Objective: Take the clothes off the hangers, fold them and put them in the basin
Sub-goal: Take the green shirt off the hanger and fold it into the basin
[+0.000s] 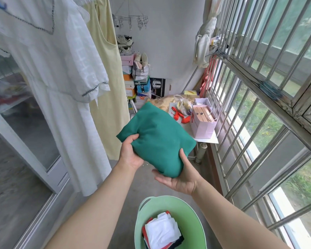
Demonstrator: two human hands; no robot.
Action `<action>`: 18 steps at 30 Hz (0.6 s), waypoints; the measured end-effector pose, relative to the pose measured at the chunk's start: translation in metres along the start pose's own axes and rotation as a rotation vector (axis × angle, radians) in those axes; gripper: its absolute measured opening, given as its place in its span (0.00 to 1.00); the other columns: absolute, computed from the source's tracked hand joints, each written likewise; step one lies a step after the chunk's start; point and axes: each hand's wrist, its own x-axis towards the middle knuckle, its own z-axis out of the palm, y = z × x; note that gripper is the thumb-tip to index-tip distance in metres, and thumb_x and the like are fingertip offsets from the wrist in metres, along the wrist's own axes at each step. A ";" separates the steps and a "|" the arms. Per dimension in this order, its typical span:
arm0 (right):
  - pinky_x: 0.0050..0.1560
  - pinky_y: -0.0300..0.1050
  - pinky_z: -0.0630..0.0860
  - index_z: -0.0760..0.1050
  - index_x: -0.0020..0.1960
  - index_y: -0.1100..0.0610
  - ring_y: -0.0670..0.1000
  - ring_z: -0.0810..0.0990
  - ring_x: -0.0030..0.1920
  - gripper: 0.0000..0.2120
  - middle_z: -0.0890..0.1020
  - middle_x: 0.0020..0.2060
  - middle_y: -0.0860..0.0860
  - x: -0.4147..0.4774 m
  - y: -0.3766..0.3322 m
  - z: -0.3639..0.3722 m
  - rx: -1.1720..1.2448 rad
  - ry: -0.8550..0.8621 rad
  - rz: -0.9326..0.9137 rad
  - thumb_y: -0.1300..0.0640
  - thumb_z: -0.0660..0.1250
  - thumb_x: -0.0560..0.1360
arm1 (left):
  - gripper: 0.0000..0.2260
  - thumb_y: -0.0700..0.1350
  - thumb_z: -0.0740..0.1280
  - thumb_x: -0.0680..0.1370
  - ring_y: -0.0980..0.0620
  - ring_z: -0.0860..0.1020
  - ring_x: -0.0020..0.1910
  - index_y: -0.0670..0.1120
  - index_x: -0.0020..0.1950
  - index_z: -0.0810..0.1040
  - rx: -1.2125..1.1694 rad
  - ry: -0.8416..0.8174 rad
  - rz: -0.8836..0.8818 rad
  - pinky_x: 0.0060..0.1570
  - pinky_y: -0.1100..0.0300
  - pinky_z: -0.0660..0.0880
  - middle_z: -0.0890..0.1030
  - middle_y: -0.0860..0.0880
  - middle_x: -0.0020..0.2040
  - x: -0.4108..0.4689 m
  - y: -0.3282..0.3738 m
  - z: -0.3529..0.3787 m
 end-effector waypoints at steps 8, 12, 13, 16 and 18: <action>0.59 0.56 0.76 0.82 0.54 0.56 0.57 0.84 0.49 0.22 0.83 0.54 0.55 -0.003 -0.002 0.001 -0.011 -0.032 -0.272 0.50 0.77 0.63 | 0.15 0.42 0.60 0.77 0.43 0.79 0.56 0.46 0.62 0.77 0.015 0.017 0.007 0.52 0.50 0.76 0.81 0.44 0.58 -0.005 0.010 -0.011; 0.55 0.54 0.79 0.80 0.56 0.54 0.54 0.85 0.48 0.18 0.84 0.52 0.53 -0.006 -0.005 0.006 -0.182 -0.007 -0.291 0.53 0.73 0.67 | 0.16 0.42 0.60 0.77 0.42 0.78 0.58 0.46 0.63 0.76 0.015 0.008 0.004 0.54 0.49 0.75 0.80 0.44 0.60 -0.006 0.010 -0.017; 0.52 0.52 0.80 0.78 0.58 0.53 0.53 0.85 0.48 0.17 0.84 0.52 0.52 -0.008 -0.006 0.008 -0.240 -0.002 -0.320 0.54 0.69 0.69 | 0.15 0.42 0.60 0.77 0.42 0.78 0.59 0.46 0.62 0.77 0.013 -0.003 0.008 0.55 0.48 0.75 0.80 0.44 0.60 -0.006 0.011 -0.019; 0.51 0.48 0.81 0.76 0.61 0.55 0.53 0.83 0.53 0.16 0.83 0.56 0.52 -0.010 -0.016 0.007 -0.386 -0.019 -0.441 0.59 0.66 0.74 | 0.16 0.41 0.58 0.76 0.42 0.78 0.58 0.47 0.62 0.77 0.031 -0.081 0.016 0.57 0.47 0.73 0.80 0.45 0.61 -0.007 0.018 -0.035; 0.53 0.48 0.80 0.75 0.62 0.57 0.54 0.82 0.55 0.18 0.81 0.58 0.54 -0.013 -0.024 0.004 -0.469 -0.015 -0.490 0.62 0.67 0.72 | 0.18 0.43 0.58 0.74 0.42 0.78 0.58 0.47 0.63 0.76 0.071 -0.148 -0.019 0.57 0.48 0.73 0.79 0.44 0.62 -0.009 0.026 -0.048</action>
